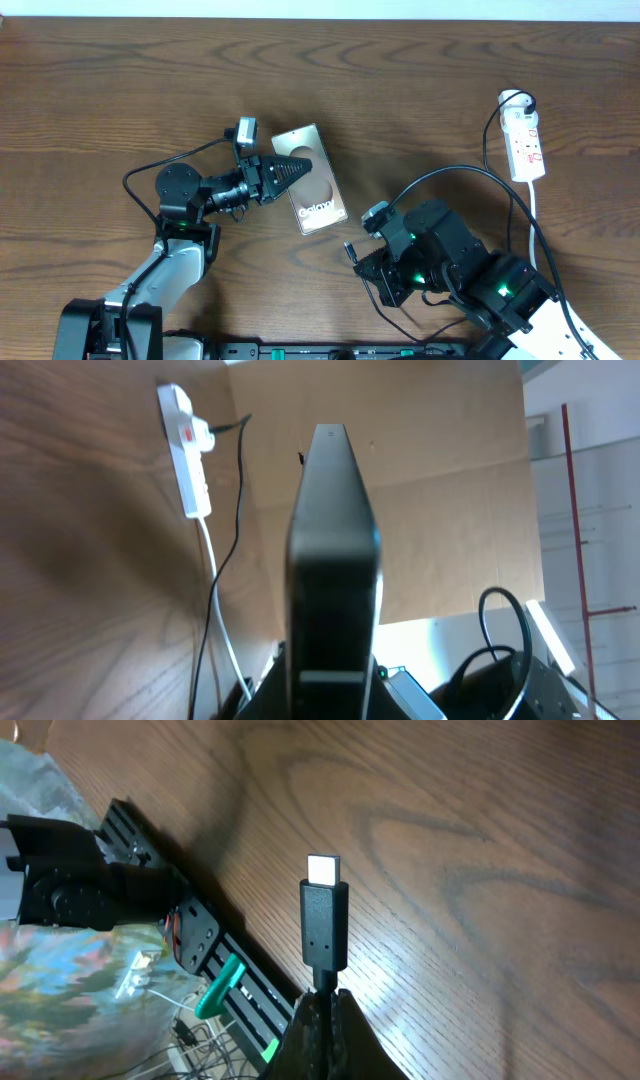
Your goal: Plug charger to phone and switch on socket
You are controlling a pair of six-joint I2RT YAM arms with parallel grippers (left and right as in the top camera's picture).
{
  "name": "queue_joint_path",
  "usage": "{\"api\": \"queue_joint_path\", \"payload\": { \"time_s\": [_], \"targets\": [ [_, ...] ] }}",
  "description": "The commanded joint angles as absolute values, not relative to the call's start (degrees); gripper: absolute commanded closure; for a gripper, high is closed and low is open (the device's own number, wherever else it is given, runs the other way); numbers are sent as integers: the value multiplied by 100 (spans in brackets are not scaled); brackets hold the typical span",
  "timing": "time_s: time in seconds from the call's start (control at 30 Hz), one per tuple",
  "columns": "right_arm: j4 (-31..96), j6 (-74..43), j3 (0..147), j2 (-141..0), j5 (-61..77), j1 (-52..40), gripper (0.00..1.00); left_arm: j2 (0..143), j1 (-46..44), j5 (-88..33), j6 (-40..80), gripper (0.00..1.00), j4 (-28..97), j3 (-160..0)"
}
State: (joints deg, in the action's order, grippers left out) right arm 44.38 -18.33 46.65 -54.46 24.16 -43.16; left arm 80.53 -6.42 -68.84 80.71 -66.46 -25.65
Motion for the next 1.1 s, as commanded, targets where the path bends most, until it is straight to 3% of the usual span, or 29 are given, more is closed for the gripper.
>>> {"api": "queue_joint_path", "payload": {
  "time_s": [0.0,1.07],
  "targets": [
    [4292,-1758,4665,-5424,2665,-4362,99,8049,-607,-6598,7865,93,-6711,-2724],
    [3404,-1706,4672,-5804,2692,-4359,99,8049,-607,-6643,7804,92,-6694,-2724]
  ]
}}
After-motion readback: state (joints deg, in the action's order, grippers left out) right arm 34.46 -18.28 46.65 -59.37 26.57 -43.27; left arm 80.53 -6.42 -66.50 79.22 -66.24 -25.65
